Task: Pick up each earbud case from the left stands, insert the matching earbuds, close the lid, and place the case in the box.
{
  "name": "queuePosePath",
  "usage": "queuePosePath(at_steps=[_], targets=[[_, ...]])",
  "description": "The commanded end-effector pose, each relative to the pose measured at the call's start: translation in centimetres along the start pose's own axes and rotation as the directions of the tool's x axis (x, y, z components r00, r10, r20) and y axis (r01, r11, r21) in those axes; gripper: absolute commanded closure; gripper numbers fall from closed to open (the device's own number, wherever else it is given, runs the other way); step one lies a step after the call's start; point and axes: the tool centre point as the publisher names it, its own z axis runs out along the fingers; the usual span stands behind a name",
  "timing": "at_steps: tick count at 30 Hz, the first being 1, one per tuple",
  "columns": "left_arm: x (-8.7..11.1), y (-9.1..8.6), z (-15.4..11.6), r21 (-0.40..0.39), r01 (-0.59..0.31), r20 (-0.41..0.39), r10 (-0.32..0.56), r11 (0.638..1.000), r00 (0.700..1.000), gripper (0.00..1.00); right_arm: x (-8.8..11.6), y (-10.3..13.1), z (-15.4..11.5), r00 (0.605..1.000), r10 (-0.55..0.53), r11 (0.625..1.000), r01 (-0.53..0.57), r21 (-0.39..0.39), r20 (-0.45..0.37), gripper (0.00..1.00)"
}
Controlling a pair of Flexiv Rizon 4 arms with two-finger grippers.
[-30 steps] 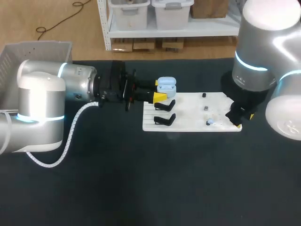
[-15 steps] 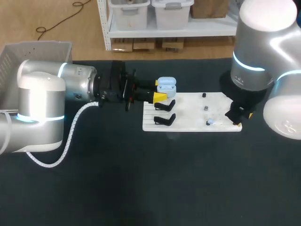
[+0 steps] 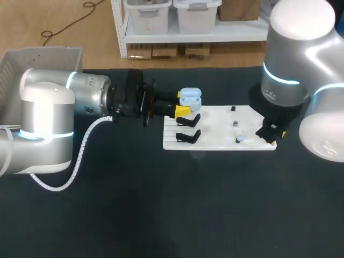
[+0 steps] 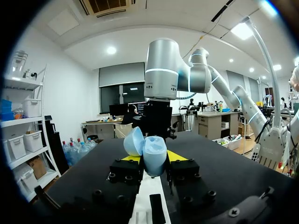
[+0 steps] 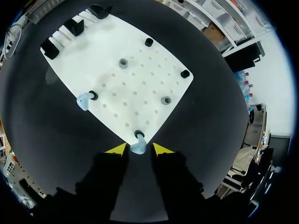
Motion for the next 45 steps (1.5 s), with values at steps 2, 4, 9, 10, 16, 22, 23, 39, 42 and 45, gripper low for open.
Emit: queuePosePath(at_steps=[2, 4, 9, 10, 16, 22, 23, 39, 42, 45], targets=[[0.1, 0.0, 0.0, -0.001, -0.003, 0.002, 0.003, 1.000, 1.000, 1.00, -0.1, 0.1, 0.1, 1.000, 0.001, 1.000, -0.001, 0.002, -0.002, 0.73], [0.1, 0.0, 0.0, -0.001, -0.003, 0.002, 0.003, 1.000, 1.000, 1.00, -0.2, 0.1, 0.2, 1.000, 0.001, 1.000, -0.001, 0.001, -0.003, 0.86], [0.1, 0.0, 0.0, -0.001, -0.003, 0.002, 0.003, 1.000, 1.000, 1.00, -0.2, 0.2, 0.2, 1.000, 0.000, 1.000, 0.000, 0.000, -0.004, 1.00], [0.1, 0.0, 0.0, -0.001, -0.003, 0.002, 0.003, 1.000, 1.000, 1.00, -0.2, 0.3, 0.2, 1.000, 0.000, 1.000, 0.000, 0.000, -0.004, 1.00], [0.1, 0.0, 0.0, -0.001, -0.003, 0.002, 0.003, 1.000, 1.000, 1.00, 0.1, 0.5, -0.4, 1.000, 0.000, 1.000, 0.000, 0.006, -0.003, 1.00], [0.1, 0.0, 0.0, -0.001, -0.003, 0.002, 0.003, 1.000, 1.000, 1.00, 0.3, 0.8, -2.9, 1.000, 0.027, 0.998, -0.027, 0.057, -0.008, 1.00], [0.1, 0.0, 0.0, -0.001, -0.003, 0.002, 0.003, 1.000, 1.000, 1.00, 0.3, 0.8, -3.5, 0.999, 0.041, 0.997, -0.040, 0.068, -0.008, 1.00], [0.1, 0.0, 0.0, -0.001, -0.003, 0.002, 0.003, 1.000, 1.000, 1.00, -3.5, 4.2, -14.2, 0.926, 0.372, 0.928, -0.373, 0.000, -0.066, 1.00], [0.1, 0.0, 0.0, -0.001, -0.003, 0.002, 0.003, 1.000, 1.000, 1.00, -4.4, 5.0, -15.8, 0.894, 0.442, 0.892, -0.446, -0.066, -0.074, 1.00], [0.1, 0.0, 0.0, -0.001, -0.003, 0.002, 0.003, 1.000, 1.000, 1.00, -5.1, 5.8, -16.7, 0.884, 0.462, 0.883, -0.466, -0.057, -0.069, 1.00]])
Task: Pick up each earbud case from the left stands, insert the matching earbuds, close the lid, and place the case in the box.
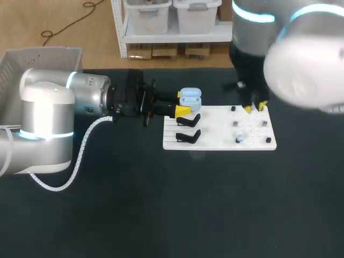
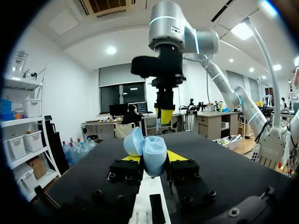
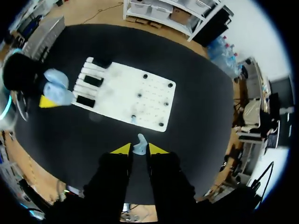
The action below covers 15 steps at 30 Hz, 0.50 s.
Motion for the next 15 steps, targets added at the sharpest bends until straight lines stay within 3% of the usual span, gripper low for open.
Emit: queuePosePath(at_steps=[1, 7, 15], targets=[[0.1, 0.0, 0.0, -0.001, -0.003, 0.002, 0.003, 1.000, 1.000, 1.00, -0.6, 0.8, -2.0, 0.998, 0.043, 0.999, -0.043, 0.012, -0.037, 1.00], [0.1, 0.0, 0.0, -0.001, -0.003, 0.002, 0.003, 1.000, 1.000, 1.00, -1.0, 2.8, -3.1, 0.998, 0.062, 0.996, -0.060, 0.066, -0.021, 1.00], [0.1, 0.0, 0.0, -0.001, -0.003, 0.002, 0.003, 1.000, 1.000, 1.00, -1.0, 2.8, -3.1, 0.998, 0.062, 0.996, -0.060, 0.066, -0.021, 1.00]])
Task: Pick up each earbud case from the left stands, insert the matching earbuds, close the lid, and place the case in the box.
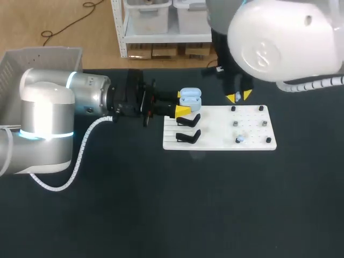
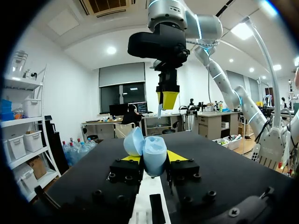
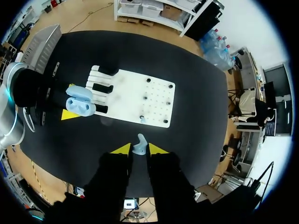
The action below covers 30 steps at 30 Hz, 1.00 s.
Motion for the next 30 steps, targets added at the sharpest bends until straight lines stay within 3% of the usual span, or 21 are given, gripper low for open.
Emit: queuePosePath(at_steps=[1, 6, 8, 11, 17, 24, 30], targets=[[0.1, 0.0, 0.0, -0.001, -0.003, 0.002, 0.003, 1.000, 1.000, 1.00, 0.0, 0.0, 0.0, 1.000, 0.001, 1.000, -0.001, 0.000, 0.000, 1.00], [0.1, 0.0, 0.0, -0.001, -0.003, 0.002, 0.003, 1.000, 1.000, 1.00, 0.0, 0.0, 0.0, 1.000, 0.001, 1.000, -0.001, 0.000, 0.000, 1.00], [0.1, 0.0, 0.0, -0.001, -0.003, 0.002, 0.003, 1.000, 1.000, 1.00, -0.1, 0.7, -0.7, 0.999, 0.029, 0.999, -0.029, -0.034, 0.023, 1.00], [0.1, 0.0, 0.0, -0.001, -0.003, 0.002, 0.003, 1.000, 1.000, 1.00, -0.5, 1.8, -1.9, 0.995, 0.094, 0.994, -0.092, -0.065, 0.020, 1.00], [0.1, 0.0, 0.0, -0.001, -0.003, 0.002, 0.003, 1.000, 1.000, 1.00, -1.5, 3.6, -2.8, 0.962, 0.266, 0.957, -0.272, -0.100, -0.067, 1.00], [0.1, 0.0, 0.0, -0.001, -0.003, 0.002, 0.003, 1.000, 1.000, 1.00, -2.9, 5.1, -1.8, 0.894, 0.419, 0.906, -0.422, 0.014, -0.161, 1.00], [0.5, -0.3, 0.2, 0.002, -0.011, -0.013, 0.011, 1.000, 1.000, 1.00, -3.2, 6.1, -1.6, 0.895, 0.414, 0.906, -0.422, -0.016, -0.168, 1.00]])
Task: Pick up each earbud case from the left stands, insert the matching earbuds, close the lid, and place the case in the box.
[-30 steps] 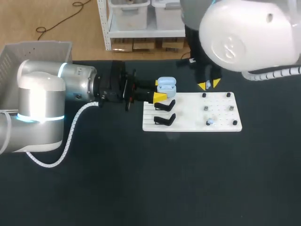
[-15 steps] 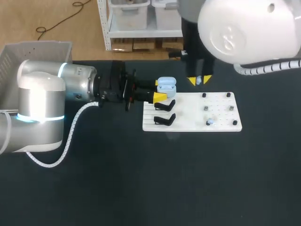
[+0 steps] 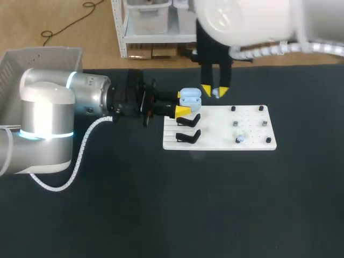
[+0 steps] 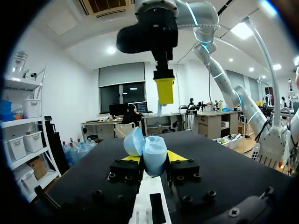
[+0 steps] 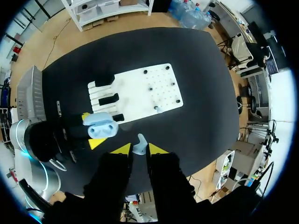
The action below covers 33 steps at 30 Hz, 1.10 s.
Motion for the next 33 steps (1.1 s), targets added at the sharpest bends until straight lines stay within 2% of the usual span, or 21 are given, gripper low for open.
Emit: queuePosePath(at_steps=[1, 15, 20, 33], targets=[[0.3, -0.2, 0.2, -0.001, -0.002, -0.004, 0.002, 1.000, 1.000, 1.00, -0.4, 1.2, -0.3, 0.999, -0.024, 1.000, 0.025, 0.017, -0.033, 1.00], [0.6, -0.4, 0.1, -0.012, -0.013, 0.009, 0.013, 1.000, 1.000, 1.00, -0.4, 1.2, -0.3, 0.999, -0.024, 1.000, 0.025, 0.017, -0.033, 1.00], [0.7, -0.4, 0.4, -0.003, -0.018, 0.011, 0.018, 1.000, 1.000, 1.00, 0.0, 1.9, -0.4, 0.999, -0.018, 1.000, 0.019, 0.024, -0.044, 1.00], [0.8, -0.4, 0.4, -0.006, -0.011, 0.009, 0.011, 1.000, 1.000, 1.00, 0.7, 3.3, -0.2, 0.994, 0.102, 0.995, -0.102, 0.021, -0.036, 1.00]])
